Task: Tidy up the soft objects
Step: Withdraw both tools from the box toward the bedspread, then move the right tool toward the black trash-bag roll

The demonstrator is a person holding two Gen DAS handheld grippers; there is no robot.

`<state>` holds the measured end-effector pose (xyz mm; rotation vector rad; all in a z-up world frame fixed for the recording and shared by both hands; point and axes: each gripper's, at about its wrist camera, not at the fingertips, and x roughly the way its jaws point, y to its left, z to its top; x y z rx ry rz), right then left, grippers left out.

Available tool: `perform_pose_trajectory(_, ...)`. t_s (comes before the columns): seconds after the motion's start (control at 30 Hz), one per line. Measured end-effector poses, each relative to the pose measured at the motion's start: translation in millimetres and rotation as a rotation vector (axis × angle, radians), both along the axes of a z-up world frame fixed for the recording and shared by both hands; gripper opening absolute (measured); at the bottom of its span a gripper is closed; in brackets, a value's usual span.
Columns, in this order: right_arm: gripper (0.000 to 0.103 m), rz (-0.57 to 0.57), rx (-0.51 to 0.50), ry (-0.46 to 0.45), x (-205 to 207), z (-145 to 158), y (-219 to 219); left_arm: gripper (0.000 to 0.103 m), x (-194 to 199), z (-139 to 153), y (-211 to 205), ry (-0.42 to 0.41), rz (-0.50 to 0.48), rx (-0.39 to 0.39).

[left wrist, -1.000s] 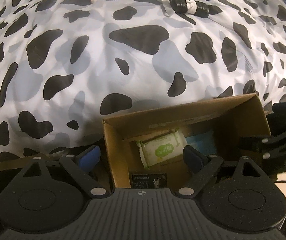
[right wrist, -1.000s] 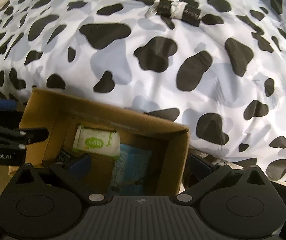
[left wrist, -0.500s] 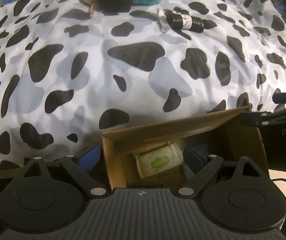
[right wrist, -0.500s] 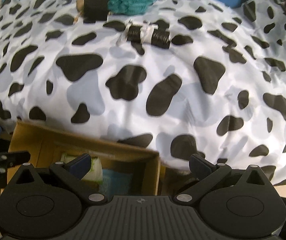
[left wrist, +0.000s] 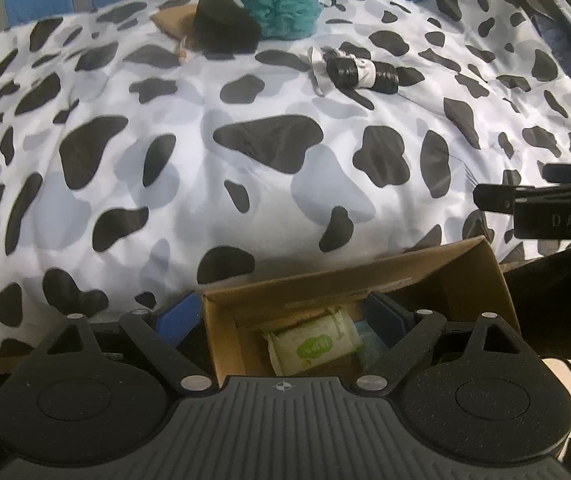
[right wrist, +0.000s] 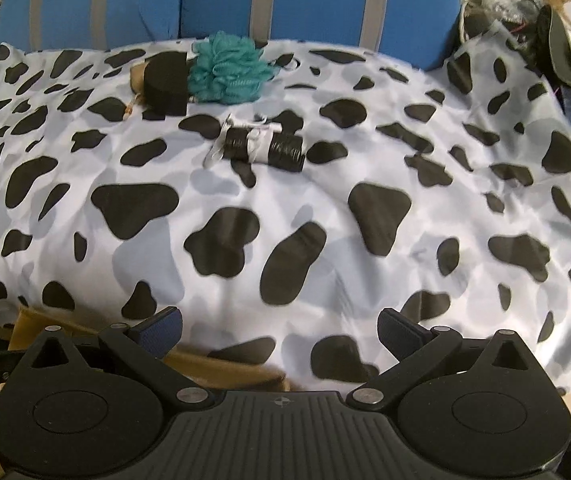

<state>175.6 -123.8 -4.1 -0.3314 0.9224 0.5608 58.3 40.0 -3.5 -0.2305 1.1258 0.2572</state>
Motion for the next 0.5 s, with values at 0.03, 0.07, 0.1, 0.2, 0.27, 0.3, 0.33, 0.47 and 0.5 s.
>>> perform_pose_trajectory(0.03,0.103,0.003,-0.007,-0.011,1,1,1,0.091,0,2,-1,-0.008,-0.007,0.010)
perform_pose_trajectory(0.07,0.103,0.006,-0.016,-0.021,2,1,2,0.091,0,4,-1,-0.020,-0.014,0.019)
perform_pose_trajectory(0.1,0.103,0.008,-0.024,-0.028,3,1,3,0.091,0,6,-2,-0.030,-0.020,0.026)
perform_pose_trajectory(0.2,0.103,0.015,-0.039,-0.050,6,2,7,0.091,2,11,-3,-0.053,-0.033,0.035)
perform_pose_trajectory(0.27,0.103,0.024,-0.040,-0.060,5,2,8,0.091,3,15,-2,-0.070,-0.043,0.033)
perform_pose_trajectory(0.3,0.103,0.026,-0.040,-0.063,6,3,8,0.091,3,16,-1,-0.078,-0.045,0.033)
perform_pose_trajectory(0.33,0.103,0.029,-0.040,-0.066,6,3,9,0.091,4,18,0,-0.087,-0.048,0.033)
perform_pose_trajectory(0.47,0.103,0.028,-0.027,-0.069,11,2,10,0.091,7,24,4,-0.133,-0.061,0.018)
perform_pose_trajectory(0.5,0.103,0.026,-0.021,-0.065,13,2,11,0.091,8,26,5,-0.143,-0.064,0.016)
